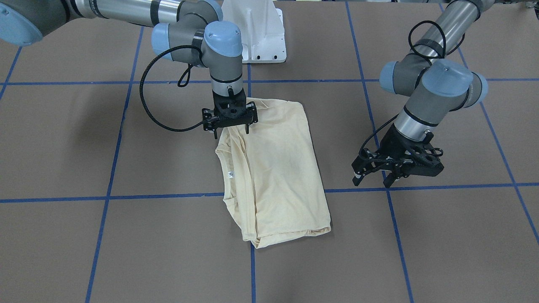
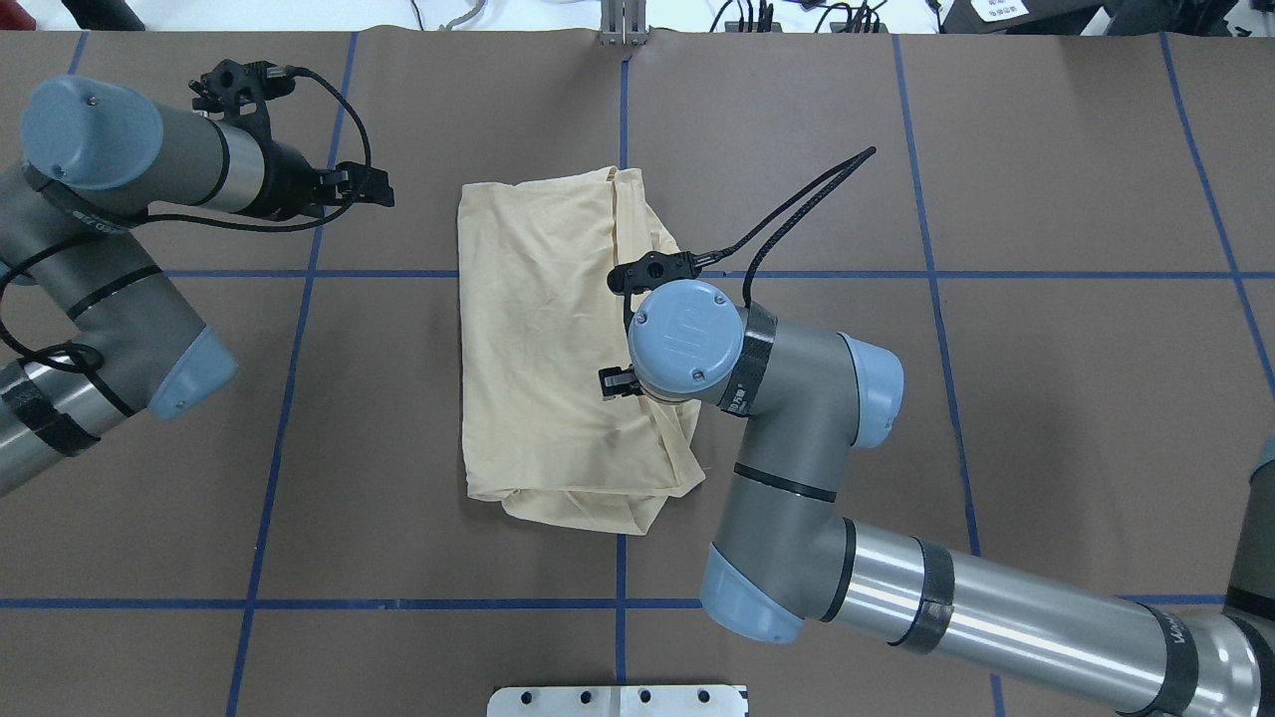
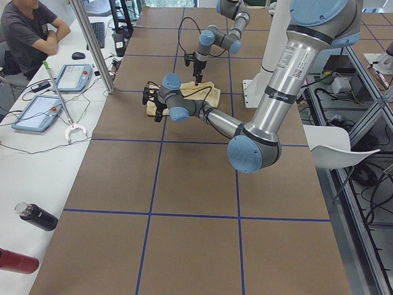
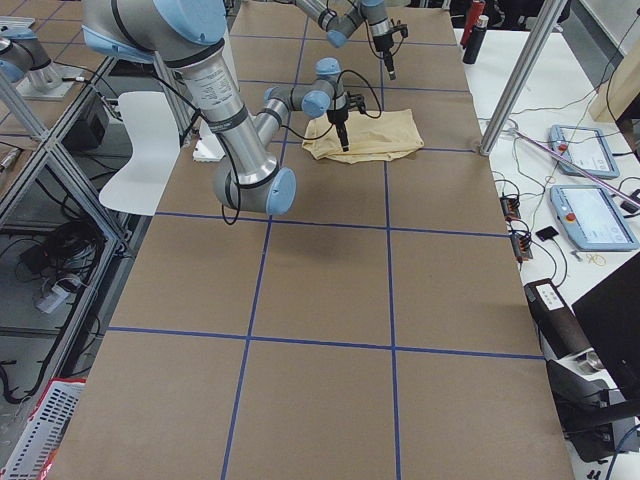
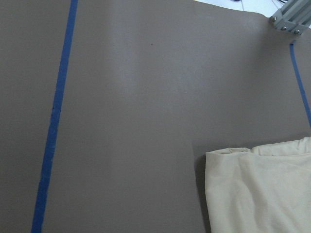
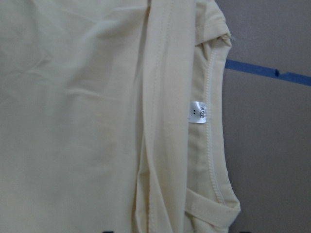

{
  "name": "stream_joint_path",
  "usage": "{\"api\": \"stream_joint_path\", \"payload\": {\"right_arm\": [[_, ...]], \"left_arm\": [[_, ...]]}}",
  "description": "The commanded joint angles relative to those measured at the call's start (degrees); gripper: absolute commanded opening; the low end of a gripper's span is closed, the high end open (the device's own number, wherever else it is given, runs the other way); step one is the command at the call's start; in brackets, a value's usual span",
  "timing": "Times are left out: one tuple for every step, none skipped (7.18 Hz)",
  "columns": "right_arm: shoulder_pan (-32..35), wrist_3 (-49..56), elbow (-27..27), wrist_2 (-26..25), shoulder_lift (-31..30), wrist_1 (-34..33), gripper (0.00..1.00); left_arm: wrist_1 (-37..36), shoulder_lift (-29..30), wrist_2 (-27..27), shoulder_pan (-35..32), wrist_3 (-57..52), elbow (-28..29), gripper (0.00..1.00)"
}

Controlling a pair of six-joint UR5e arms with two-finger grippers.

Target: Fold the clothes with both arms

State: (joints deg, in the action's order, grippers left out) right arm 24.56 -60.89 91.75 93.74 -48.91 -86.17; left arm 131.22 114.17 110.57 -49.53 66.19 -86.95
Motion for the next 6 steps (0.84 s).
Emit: {"api": "stream_joint_path", "payload": {"right_arm": [[-0.12,4.25,-2.08,-0.57,0.21,4.33,0.44],[-0.04,7.25,-3.49,-0.92,0.30,5.65,0.44],[-0.04,7.62,-3.77,-1.01,0.31,6.10,0.44],[-0.04,7.63,-3.94,-1.01,0.31,7.75,0.40],[-0.04,7.71,-5.25,-1.01,0.31,9.25,0.40],[-0.04,8.24,-5.96,-1.01,0.31,9.70,0.40]], "left_arm": [[0.00,0.00,0.00,-0.04,-0.01,0.02,1.00],[0.00,0.00,-0.09,0.05,0.08,0.11,1.00],[0.00,-0.18,-0.09,0.05,0.08,0.11,1.00],[0.09,-0.53,-0.09,0.05,0.08,0.20,1.00],[0.09,-0.44,0.00,0.14,0.00,0.89,1.00],[0.17,-0.44,0.00,0.14,-0.01,1.07,1.00]]}}
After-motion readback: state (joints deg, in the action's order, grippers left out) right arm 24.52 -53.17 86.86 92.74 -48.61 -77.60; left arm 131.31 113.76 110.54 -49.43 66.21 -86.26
